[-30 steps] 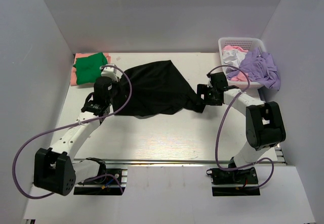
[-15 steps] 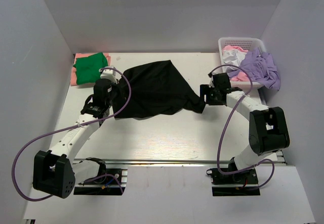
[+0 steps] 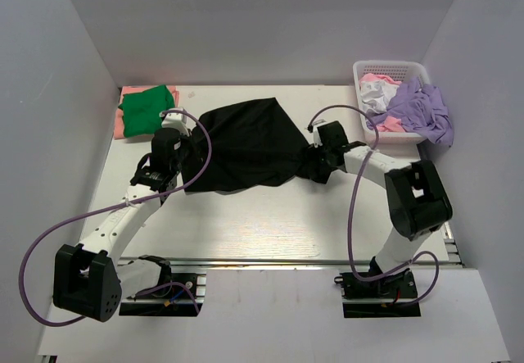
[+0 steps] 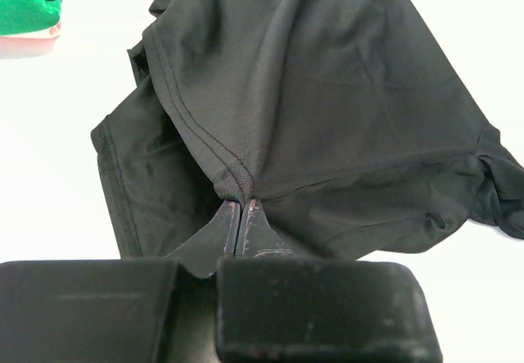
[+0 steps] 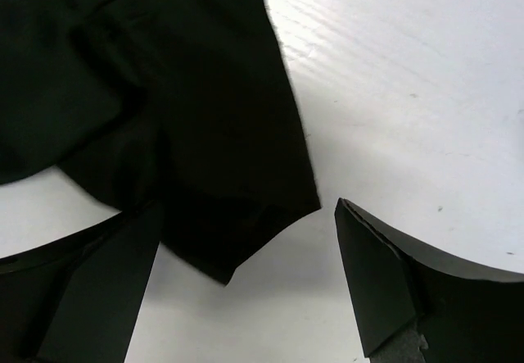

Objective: Fold and stack the t-shirts
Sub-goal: Flatten out the tshirt

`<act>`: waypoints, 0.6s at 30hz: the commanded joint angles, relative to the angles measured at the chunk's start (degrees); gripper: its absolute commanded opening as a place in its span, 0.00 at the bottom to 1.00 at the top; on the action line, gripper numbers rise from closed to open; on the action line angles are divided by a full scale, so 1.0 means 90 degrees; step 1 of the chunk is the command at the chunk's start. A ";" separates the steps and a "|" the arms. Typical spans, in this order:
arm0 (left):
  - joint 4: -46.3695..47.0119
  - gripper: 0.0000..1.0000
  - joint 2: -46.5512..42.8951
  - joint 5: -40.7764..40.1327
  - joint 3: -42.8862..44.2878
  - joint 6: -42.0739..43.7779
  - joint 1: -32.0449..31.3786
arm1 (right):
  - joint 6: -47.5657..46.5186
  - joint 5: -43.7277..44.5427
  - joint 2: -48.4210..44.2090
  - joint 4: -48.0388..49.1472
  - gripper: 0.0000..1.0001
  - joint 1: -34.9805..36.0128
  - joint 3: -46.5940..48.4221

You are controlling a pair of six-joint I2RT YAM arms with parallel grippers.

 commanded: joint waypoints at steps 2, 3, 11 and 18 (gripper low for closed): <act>-0.0109 0.00 -0.0136 -0.0075 0.0071 0.0005 -0.0013 | -0.0133 0.1475 0.0395 0.0097 0.90 0.0183 0.0440; -0.0110 0.00 -0.0078 -0.0075 0.0071 0.0005 -0.0013 | -0.0104 0.1545 0.0492 0.0135 0.90 0.0203 0.0489; -0.0110 0.00 -0.0078 -0.0075 0.0071 0.0005 -0.0013 | 0.0130 0.2014 0.0493 0.0458 0.89 0.0320 0.0607; -0.0110 0.00 -0.0019 -0.0075 0.0071 0.0063 -0.0013 | -0.0034 0.1313 0.0804 0.0906 0.50 0.0311 0.0694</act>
